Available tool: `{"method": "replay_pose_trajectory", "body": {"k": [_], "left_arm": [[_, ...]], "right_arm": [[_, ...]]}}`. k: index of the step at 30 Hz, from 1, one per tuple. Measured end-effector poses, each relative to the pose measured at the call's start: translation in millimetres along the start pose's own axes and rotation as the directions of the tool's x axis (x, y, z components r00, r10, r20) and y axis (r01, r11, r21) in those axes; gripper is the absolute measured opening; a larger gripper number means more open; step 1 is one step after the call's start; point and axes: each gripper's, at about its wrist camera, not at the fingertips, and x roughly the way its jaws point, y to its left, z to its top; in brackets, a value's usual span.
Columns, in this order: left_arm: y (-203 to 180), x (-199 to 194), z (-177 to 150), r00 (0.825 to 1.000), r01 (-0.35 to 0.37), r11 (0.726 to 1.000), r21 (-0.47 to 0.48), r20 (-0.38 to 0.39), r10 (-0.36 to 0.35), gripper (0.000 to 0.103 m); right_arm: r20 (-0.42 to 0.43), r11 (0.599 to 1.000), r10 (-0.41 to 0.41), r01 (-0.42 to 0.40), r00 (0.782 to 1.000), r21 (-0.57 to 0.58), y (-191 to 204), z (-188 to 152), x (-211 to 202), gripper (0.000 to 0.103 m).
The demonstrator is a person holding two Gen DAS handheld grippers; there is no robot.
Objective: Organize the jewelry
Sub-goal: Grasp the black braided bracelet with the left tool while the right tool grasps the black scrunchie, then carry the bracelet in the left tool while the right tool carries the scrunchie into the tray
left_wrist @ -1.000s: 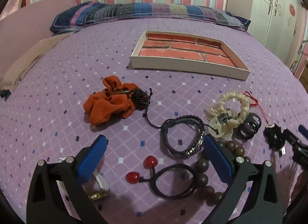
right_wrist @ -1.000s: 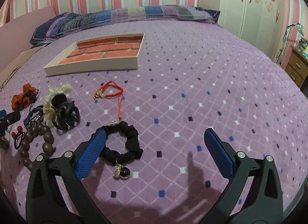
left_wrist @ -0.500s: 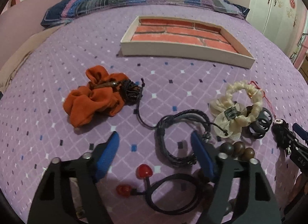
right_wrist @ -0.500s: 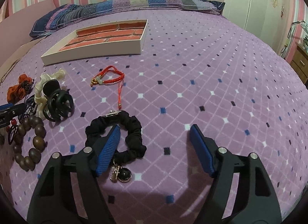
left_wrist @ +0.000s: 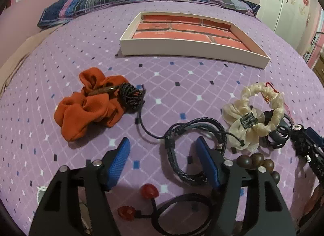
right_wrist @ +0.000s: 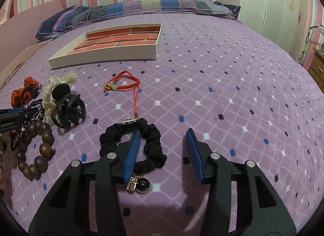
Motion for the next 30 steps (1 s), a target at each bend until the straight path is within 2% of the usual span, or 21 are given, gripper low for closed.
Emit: {"method": "replay_pose_trajectory", "body": {"k": [3,5,8,12,20,27,30], "left_arm": [[-3,-1,0,1.000,-0.002,1.000,0.021,0.006,0.002,0.054],[-7,-3,-2,1.000,-0.003,0.999,0.035,0.011,0.003,0.038],[-11,-5,-3,1.000,-0.003,0.999,0.052,0.016,0.002,0.027],[-13,-5,-5,1.000,0.000,0.998,0.060,0.026,-0.001,0.023],[-5,-7,-5,0.999,0.017,1.000,0.022,0.029,-0.017,0.010],[-3,-12,-7,0.999,0.016,1.000,0.012,0.028,-0.017,0.010],[0,-23,-5,0.998,0.026,1.000,-0.004,0.050,-0.025,0.009]], "right_arm": [[0.003,1.000,0.001,-0.001,1.000,0.001,2,0,0,0.040],[0.007,1.000,0.002,-0.002,1.000,-0.003,3,0,1,0.037],[0.013,1.000,0.004,-0.004,1.000,-0.021,8,-1,0,0.029],[0.018,0.999,0.009,-0.008,1.000,-0.038,12,-1,1,0.020],[0.027,0.999,0.013,-0.011,1.000,-0.050,15,-2,1,0.016],[0.027,0.999,0.021,-0.020,0.999,-0.046,14,0,-3,0.013],[0.030,0.999,0.033,-0.033,0.999,-0.033,11,4,-6,0.012]]}}
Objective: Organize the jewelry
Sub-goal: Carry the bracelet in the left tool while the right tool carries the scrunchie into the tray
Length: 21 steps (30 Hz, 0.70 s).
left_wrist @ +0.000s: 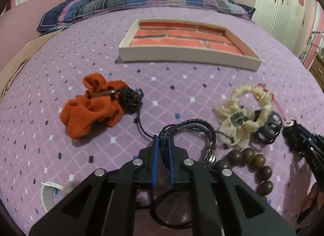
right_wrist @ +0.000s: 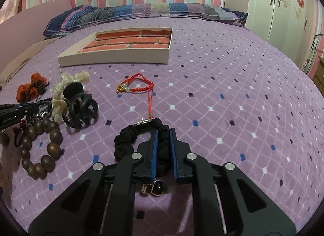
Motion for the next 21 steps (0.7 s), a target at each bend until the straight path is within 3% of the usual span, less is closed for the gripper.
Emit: {"method": "replay_pose_trajectory", "body": {"k": [13,21], "left_arm": [[7,-39,20,0.996,0.010,1.000,-0.022,0.091,-0.008,0.009],[13,-44,65,0.992,0.008,1.000,-0.010,0.128,-0.007,0.009]], "right_arm": [[0.066,0.999,0.039,-0.040,0.997,0.018,-3,21,-23,0.012],[0.113,0.995,0.081,-0.087,0.990,0.053,-11,70,-18,0.012]]}}
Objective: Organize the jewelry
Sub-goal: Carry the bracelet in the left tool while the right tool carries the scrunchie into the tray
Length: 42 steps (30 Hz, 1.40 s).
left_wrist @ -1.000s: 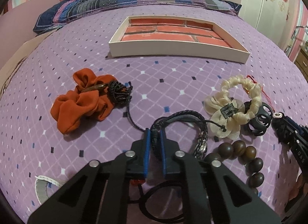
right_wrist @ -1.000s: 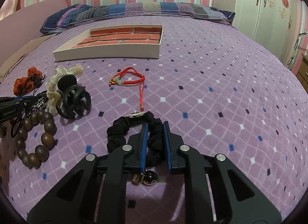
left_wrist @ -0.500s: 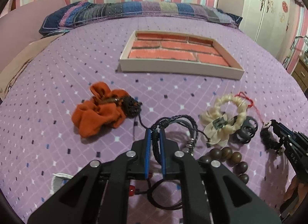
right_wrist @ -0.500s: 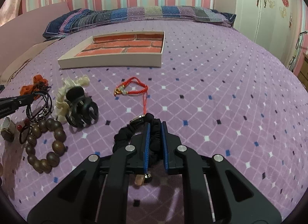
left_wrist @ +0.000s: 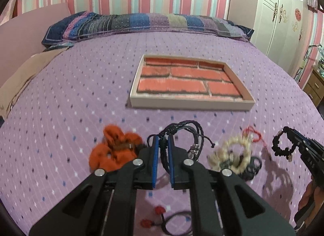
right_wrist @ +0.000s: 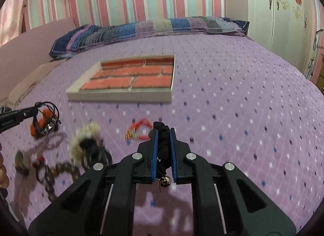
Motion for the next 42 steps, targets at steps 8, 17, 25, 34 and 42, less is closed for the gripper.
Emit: {"method": "replay_pose_trajectory", "body": {"k": [8,17,25,34,42], "left_arm": [[-1,17,62,0.999,-0.018,0.999,0.040,0.032,0.017,0.009],[-15,77,135,1.000,-0.011,0.998,0.069,0.028,0.009,0.009],[-28,163,177,0.999,-0.023,0.996,0.091,-0.026,0.026,0.009],[-17,250,200,0.991,-0.016,0.999,0.052,-0.130,0.023,0.009],[-7,299,206,0.975,-0.070,0.996,0.055,-0.209,0.080,0.009]], "right_arm": [[0.053,1.000,0.020,-0.019,0.998,-0.010,8,64,33,0.012],[0.063,0.999,0.027,-0.025,0.998,-0.037,17,138,110,0.012],[0.021,0.998,-0.002,0.003,1.000,-0.067,25,178,192,0.012],[-0.088,0.994,-0.074,0.066,0.993,-0.089,24,197,275,0.012],[-0.202,0.991,-0.120,0.106,0.972,-0.078,18,194,306,0.012]]}}
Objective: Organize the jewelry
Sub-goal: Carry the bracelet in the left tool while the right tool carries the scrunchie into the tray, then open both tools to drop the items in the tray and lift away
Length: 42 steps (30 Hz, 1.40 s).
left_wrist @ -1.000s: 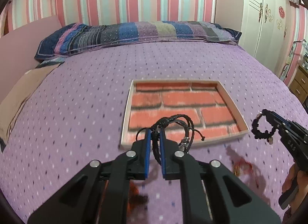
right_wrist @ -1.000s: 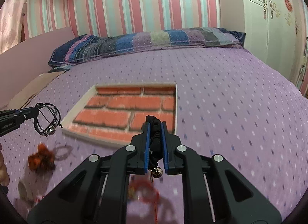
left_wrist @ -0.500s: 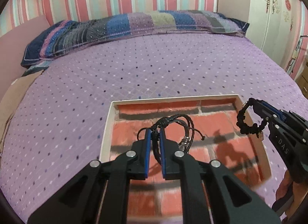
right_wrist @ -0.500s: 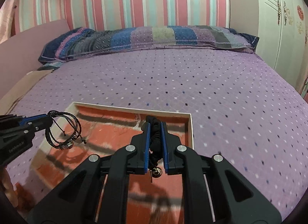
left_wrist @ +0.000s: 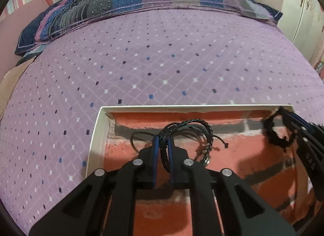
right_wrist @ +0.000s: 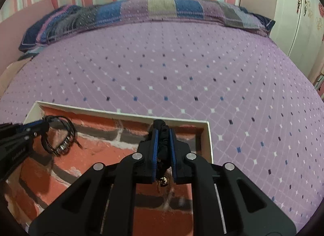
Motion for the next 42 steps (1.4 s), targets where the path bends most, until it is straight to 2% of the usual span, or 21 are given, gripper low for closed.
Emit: {"method": "replay_pose_trajectory", "body": {"k": [2,6,21,23,24,25,26,28,31,32,34,37,40,42], "left_arm": [[-1,6,1,1.000,-0.031,0.999,0.017,-0.003,0.031,0.009],[1,11,-2,0.999,-0.046,0.999,0.017,-0.016,0.046,0.009],[2,20,-5,0.995,-0.084,0.996,0.037,-0.053,0.085,0.011],[2,17,-6,0.995,-0.085,0.995,0.043,-0.052,0.088,0.013],[2,14,-6,0.994,-0.090,0.995,0.046,-0.051,0.092,0.016],[2,11,-7,0.995,-0.089,0.995,0.047,-0.047,0.091,0.028],[3,7,-7,0.995,-0.088,0.995,0.047,-0.041,0.090,0.044],[3,-7,-9,0.996,-0.089,0.995,0.051,-0.007,0.090,0.054],[5,-33,-11,0.997,-0.071,0.996,0.053,0.019,0.070,0.056],[6,-41,-12,0.998,-0.062,0.997,0.047,0.027,0.060,0.061],[11,-65,-15,0.998,-0.035,0.999,0.034,0.058,0.033,0.070],[22,-107,-29,0.994,-0.008,0.999,0.032,0.107,0.005,0.072],[31,-145,-51,0.988,-0.023,0.999,0.035,0.156,0.017,0.081],[38,-170,-70,0.982,-0.037,0.999,0.035,0.189,0.030,0.082]], "right_arm": [[-0.023,1.000,-0.025,0.024,0.999,-0.018,1,0,3,0.012],[-0.088,0.999,-0.036,0.034,0.995,-0.022,2,-2,14,0.012],[-0.167,0.998,-0.055,0.048,0.984,-0.048,4,-1,29,0.014],[-0.171,0.997,-0.056,0.047,0.984,-0.059,8,-2,28,0.019],[-0.173,0.997,-0.055,0.045,0.983,-0.062,9,-2,27,0.030],[-0.167,0.997,-0.049,0.040,0.985,-0.062,9,-2,24,0.037],[-0.156,0.997,-0.047,0.038,0.987,-0.063,9,-2,21,0.038],[-0.122,0.998,-0.024,0.017,0.992,-0.064,9,-1,8,0.043],[-0.082,0.998,0.008,-0.014,0.997,-0.065,10,-1,-14,0.056],[-0.066,0.998,0.015,-0.019,0.998,-0.065,10,-2,-23,0.058],[-0.029,0.998,0.037,-0.039,0.999,-0.056,7,-4,-46,0.071],[0.023,0.998,0.049,-0.048,0.999,-0.043,2,-15,-82,0.087],[0.065,0.998,0.049,-0.046,0.997,-0.044,-3,-33,-120,0.093],[0.090,0.999,0.043,-0.040,0.995,-0.037,-6,-48,-142,0.096]]}}
